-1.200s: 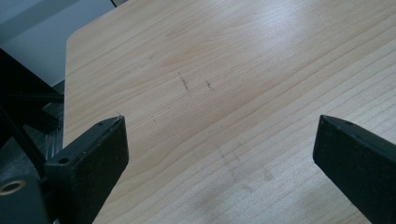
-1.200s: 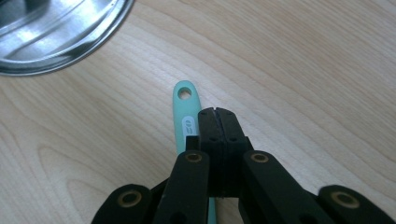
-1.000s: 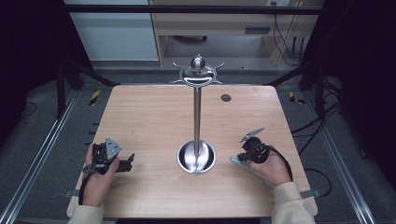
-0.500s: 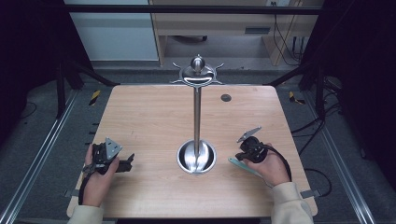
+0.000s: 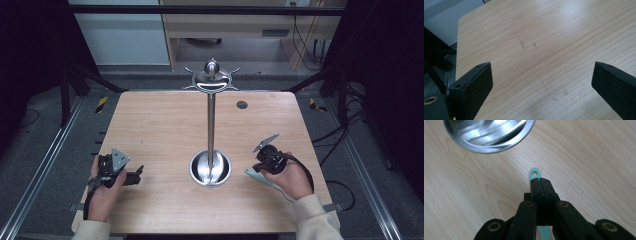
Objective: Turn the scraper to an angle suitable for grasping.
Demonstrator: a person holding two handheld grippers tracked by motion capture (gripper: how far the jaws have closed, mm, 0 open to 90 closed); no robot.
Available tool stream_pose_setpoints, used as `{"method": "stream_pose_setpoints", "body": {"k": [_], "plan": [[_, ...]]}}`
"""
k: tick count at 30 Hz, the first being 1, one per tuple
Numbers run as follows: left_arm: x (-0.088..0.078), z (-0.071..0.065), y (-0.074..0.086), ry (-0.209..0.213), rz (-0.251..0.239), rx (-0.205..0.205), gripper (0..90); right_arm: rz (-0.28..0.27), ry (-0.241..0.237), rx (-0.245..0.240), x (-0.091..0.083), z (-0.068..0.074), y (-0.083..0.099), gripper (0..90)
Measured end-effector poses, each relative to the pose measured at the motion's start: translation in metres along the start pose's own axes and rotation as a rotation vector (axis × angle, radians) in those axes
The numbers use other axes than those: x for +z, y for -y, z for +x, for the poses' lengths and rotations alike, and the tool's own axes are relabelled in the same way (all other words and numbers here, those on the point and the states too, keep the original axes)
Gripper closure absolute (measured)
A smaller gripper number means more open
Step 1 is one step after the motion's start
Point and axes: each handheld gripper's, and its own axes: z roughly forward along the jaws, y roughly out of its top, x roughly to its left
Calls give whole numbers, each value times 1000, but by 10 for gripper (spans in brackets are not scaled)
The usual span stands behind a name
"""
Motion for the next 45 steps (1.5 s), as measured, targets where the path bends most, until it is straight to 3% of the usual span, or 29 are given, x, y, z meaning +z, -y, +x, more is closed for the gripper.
{"method": "stream_pose_setpoints", "body": {"k": [9,19,34,37,45], "plan": [[0,0,0,6,7,-3,33,122,18,-64,5,1,-4,900],[0,-1,1,2,7,-4,33,188,26,-104,-5,-5,-15,898],[1,-3,-1,-14,22,25,33,236,41,-104,-2,-11,-21,801],[-1,-2,0,-18,22,21,33,264,50,-125,-4,-9,-21,790],[2,-2,1,-15,31,25,33,274,28,-142,-1,-7,-23,756]]}}
